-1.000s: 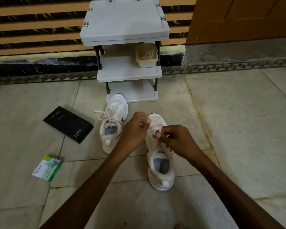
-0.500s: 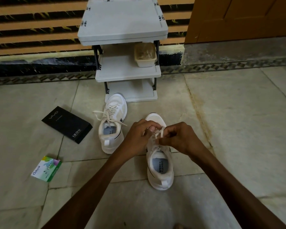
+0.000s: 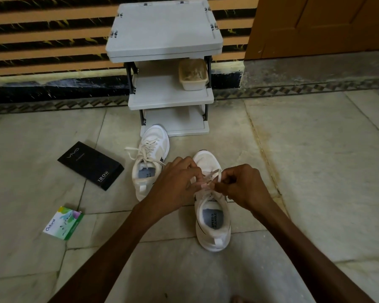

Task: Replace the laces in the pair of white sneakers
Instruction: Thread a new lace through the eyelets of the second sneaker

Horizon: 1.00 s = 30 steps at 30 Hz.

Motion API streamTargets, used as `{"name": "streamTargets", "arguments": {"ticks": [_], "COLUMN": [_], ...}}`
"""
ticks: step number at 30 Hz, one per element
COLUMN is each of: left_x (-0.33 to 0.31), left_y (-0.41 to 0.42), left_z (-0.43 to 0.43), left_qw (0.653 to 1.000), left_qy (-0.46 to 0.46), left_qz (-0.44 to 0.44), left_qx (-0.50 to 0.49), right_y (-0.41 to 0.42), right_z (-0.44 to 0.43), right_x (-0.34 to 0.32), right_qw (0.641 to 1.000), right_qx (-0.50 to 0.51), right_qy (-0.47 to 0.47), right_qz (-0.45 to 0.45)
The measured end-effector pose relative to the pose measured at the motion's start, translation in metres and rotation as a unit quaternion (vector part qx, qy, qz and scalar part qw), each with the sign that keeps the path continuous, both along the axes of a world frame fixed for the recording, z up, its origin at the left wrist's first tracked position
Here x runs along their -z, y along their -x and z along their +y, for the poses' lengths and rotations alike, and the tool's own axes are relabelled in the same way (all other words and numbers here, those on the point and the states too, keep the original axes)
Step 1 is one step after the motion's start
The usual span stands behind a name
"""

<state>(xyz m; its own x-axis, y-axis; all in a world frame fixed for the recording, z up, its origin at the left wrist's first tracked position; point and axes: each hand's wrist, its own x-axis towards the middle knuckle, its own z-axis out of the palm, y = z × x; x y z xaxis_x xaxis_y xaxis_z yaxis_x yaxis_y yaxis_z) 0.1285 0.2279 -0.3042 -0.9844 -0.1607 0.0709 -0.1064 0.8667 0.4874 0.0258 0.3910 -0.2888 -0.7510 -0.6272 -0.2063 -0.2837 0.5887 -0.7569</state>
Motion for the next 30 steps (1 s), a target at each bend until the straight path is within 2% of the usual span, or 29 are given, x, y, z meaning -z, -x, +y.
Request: {"name": "streamTargets", "arguments": {"ticks": [2, 6, 9, 12, 15, 18, 20, 24, 30], "left_x": [-0.001, -0.008, -0.011, -0.014, -0.020, -0.025, -0.021, 0.001, 0.030], "left_y": [0.000, 0.002, 0.004, 0.003, -0.004, -0.015, -0.019, -0.013, 0.002], "left_z": [0.001, 0.009, 0.011, 0.010, 0.012, 0.014, 0.019, 0.036, 0.042], "left_qw": [1.000, 0.974, 0.965, 0.970, 0.993, 0.998, 0.998, 0.977, 0.965], "left_qy": [-0.015, -0.217, -0.246, -0.229, -0.111, -0.054, -0.064, -0.190, -0.123], "left_qz": [0.008, -0.055, -0.089, -0.072, -0.019, 0.000, -0.017, -0.024, 0.050], "left_qx": [0.013, -0.022, -0.028, -0.031, -0.038, -0.010, -0.007, -0.094, -0.225], "right_y": [0.000, -0.002, -0.004, -0.004, -0.002, 0.000, 0.001, 0.002, 0.000], "right_z": [0.002, 0.002, 0.001, 0.002, 0.005, 0.007, 0.005, 0.000, 0.002], "right_x": [-0.001, -0.003, -0.001, 0.001, 0.005, 0.006, 0.005, 0.003, 0.002], "right_qw": [0.999, 0.996, 0.996, 0.996, 0.996, 0.994, 0.986, 0.970, 0.973], "right_qx": [-0.018, -0.039, -0.019, 0.009, 0.034, 0.053, 0.073, 0.090, 0.065], "right_qy": [0.011, 0.057, 0.074, 0.077, 0.064, 0.090, 0.108, 0.122, 0.126], "right_qz": [0.036, 0.052, 0.049, 0.041, 0.044, -0.030, -0.101, -0.188, -0.181]}}
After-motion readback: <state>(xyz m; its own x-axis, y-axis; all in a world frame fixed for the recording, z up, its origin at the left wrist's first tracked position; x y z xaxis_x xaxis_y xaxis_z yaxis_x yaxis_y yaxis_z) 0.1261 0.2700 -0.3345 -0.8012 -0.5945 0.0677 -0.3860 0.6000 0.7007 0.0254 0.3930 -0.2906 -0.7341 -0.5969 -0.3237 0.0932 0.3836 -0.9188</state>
